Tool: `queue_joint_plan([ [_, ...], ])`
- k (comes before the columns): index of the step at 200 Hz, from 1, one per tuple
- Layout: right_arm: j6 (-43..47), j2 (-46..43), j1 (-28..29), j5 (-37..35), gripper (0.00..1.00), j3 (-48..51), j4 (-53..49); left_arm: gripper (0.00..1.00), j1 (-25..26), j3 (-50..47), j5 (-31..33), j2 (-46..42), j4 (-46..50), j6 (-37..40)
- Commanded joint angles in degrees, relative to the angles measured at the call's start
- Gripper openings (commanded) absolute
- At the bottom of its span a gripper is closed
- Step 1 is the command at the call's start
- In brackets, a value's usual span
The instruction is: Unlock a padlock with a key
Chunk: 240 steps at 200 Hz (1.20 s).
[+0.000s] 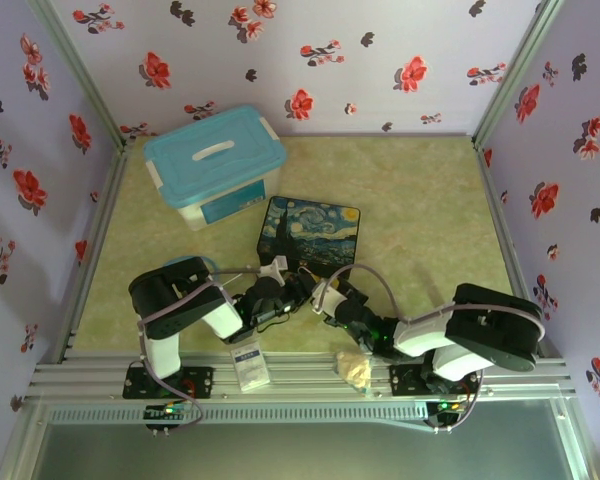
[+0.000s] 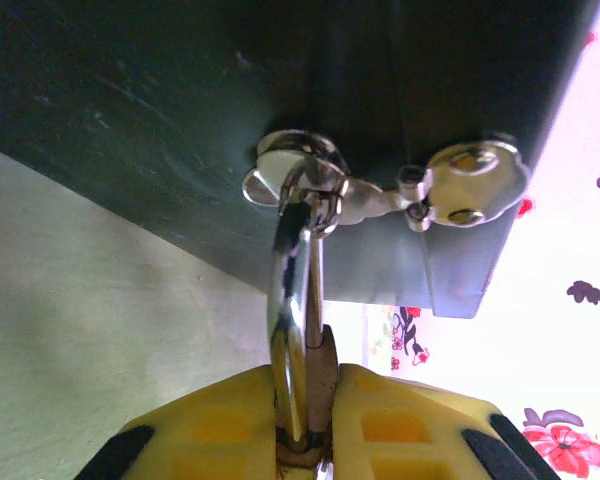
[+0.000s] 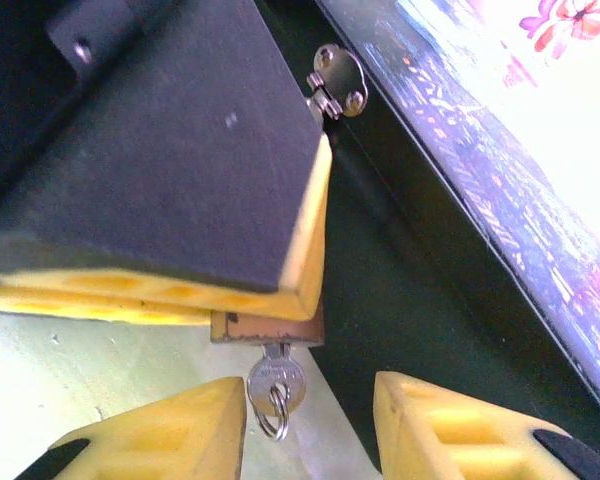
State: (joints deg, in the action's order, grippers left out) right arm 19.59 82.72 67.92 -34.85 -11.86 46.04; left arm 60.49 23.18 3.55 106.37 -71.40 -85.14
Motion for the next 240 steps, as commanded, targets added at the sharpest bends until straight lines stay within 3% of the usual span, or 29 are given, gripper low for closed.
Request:
queue_joint_plan([
  [1, 2.5, 3.6, 1.1, -2.6, 0.36, -2.3, 1.5, 0.00, 0.2, -0.2, -0.7, -1.9, -2.5, 1.4],
  [84, 2.1, 11.6, 1.2, -8.3, 0.17, -4.8, 5.8, 0.00, 0.2, 0.0, -0.8, -1.5, -2.9, 0.3],
  [123, -2.9, 10.5, 1.2, -4.4, 0.08, -5.0, 4.0, 0.00, 0.2, 0.3, -0.7, -0.8, -3.0, -0.1],
  [158, -9.5, 9.8, 0.8, 3.8, 0.01, -5.3, 2.0, 0.00, 0.2, 0.6, -0.8, -1.0, -3.1, -0.1],
  [213, -23.0, 3.3, -4.6, 17.2, 0.00, -2.4, 0.6, 0.00, 0.5, 0.3, -0.7, -1.5, -3.0, 1.0],
  [240, -27.5, 0.1, -6.1, 18.2, 0.00, -2.9, -3.2, 0.01, 1.0, 1.0, -0.4, -3.4, -0.3, 3.7],
])
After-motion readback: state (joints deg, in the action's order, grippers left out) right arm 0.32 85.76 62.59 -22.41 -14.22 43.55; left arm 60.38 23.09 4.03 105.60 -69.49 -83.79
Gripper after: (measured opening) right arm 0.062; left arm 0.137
